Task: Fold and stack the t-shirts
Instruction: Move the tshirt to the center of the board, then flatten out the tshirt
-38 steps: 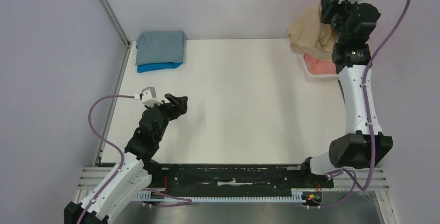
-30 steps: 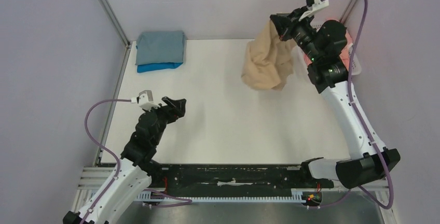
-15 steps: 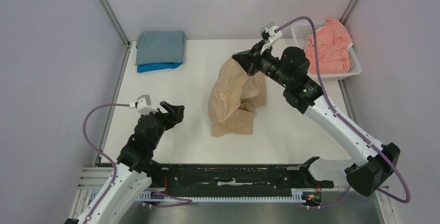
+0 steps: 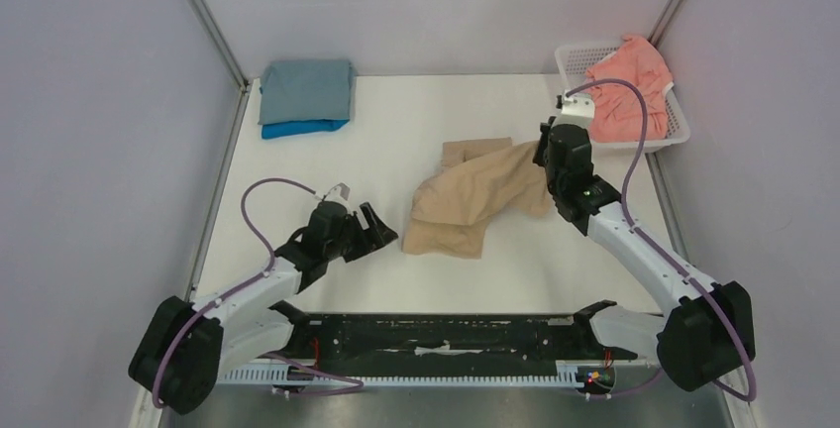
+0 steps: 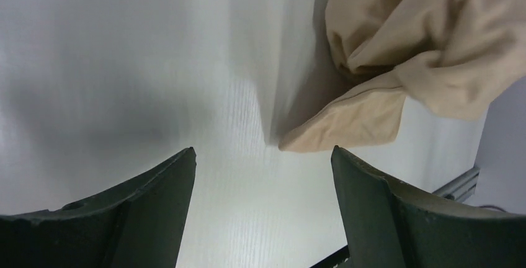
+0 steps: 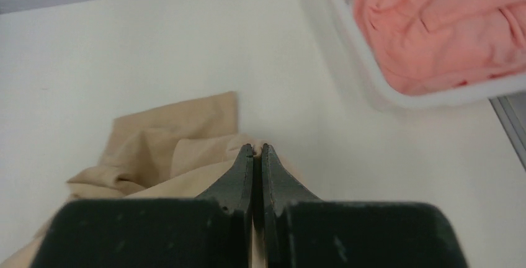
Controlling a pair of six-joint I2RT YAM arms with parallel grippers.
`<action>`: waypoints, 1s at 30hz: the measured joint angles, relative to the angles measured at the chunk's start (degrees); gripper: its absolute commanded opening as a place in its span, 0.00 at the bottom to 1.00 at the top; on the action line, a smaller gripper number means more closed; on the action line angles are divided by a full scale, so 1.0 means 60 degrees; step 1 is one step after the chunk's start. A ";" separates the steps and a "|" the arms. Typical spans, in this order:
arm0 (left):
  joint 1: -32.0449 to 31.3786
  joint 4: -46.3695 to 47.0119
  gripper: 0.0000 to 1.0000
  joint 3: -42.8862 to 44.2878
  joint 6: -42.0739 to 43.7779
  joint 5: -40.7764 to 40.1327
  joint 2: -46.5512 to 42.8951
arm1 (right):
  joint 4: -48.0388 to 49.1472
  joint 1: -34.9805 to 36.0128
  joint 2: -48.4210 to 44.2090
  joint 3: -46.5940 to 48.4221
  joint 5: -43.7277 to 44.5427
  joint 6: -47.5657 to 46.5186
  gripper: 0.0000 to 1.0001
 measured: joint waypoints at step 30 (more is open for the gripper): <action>-0.2084 -0.0772 0.02 0.2346 0.0200 -0.2922 0.1089 | 0.0237 -0.1617 -0.1384 -0.1588 -0.1191 0.0510 0.00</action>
